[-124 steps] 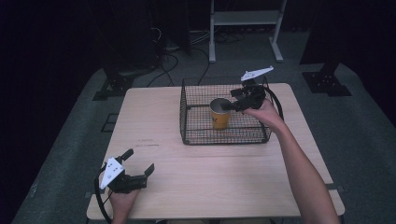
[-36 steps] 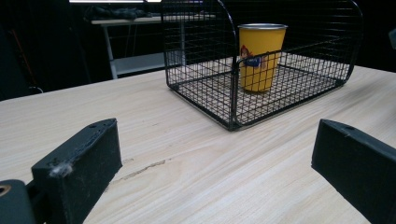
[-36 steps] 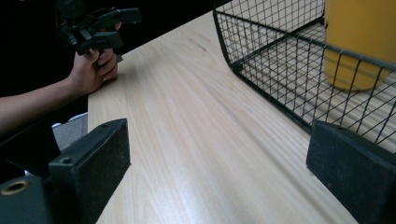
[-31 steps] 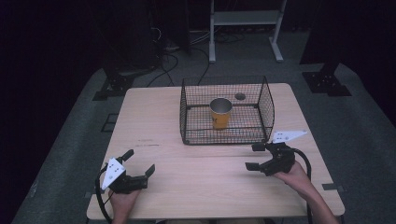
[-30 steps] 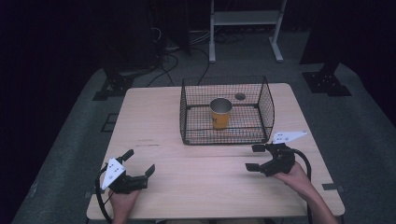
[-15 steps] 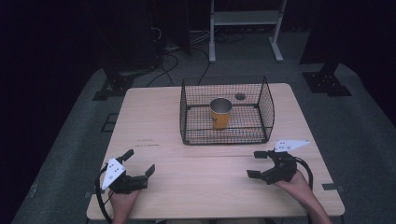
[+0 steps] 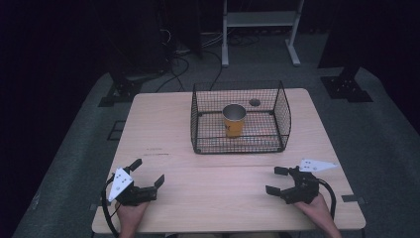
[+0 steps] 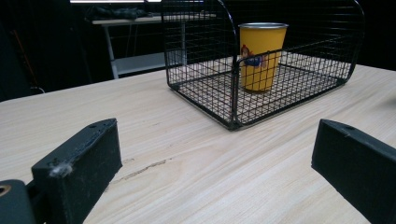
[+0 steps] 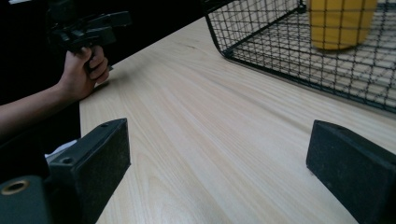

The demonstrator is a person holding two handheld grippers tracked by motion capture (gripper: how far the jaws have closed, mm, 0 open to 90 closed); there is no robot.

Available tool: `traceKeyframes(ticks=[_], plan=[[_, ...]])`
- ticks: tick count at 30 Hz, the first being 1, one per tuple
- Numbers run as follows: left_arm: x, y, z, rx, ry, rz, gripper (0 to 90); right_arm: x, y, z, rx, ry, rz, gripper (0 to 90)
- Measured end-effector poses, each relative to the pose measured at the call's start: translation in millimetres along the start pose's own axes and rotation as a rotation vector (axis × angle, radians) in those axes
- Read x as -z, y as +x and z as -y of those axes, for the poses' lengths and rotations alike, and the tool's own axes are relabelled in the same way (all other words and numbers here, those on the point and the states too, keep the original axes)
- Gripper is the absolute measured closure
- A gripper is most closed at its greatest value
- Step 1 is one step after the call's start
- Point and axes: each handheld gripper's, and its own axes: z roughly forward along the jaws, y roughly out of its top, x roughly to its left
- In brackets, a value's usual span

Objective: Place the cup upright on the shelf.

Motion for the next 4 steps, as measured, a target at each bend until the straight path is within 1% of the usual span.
traceKeyframes(ticks=[1, 2, 3, 4], plan=[[-0.1, 0.2, 0.0, 0.001, 0.000, 0.001, 0.8, 0.9, 0.4, 2.3, 0.000, -0.001, 0.004, 5.6], [-0.1, 0.3, 0.0, 0.001, 0.000, 0.000, 0.8, 2.6, 1.6, 5.1, 0.008, 0.002, 0.019, 5.5], [-0.1, 0.5, 0.0, 0.002, 0.000, 0.000, 0.8, 3.9, 2.1, 7.2, 0.005, -0.008, 0.026, 5.6], [-0.4, 0.7, 0.0, 0.002, -0.001, -0.002, 0.8, 5.4, 1.8, 10.0, -0.015, -0.026, 0.015, 5.6]])
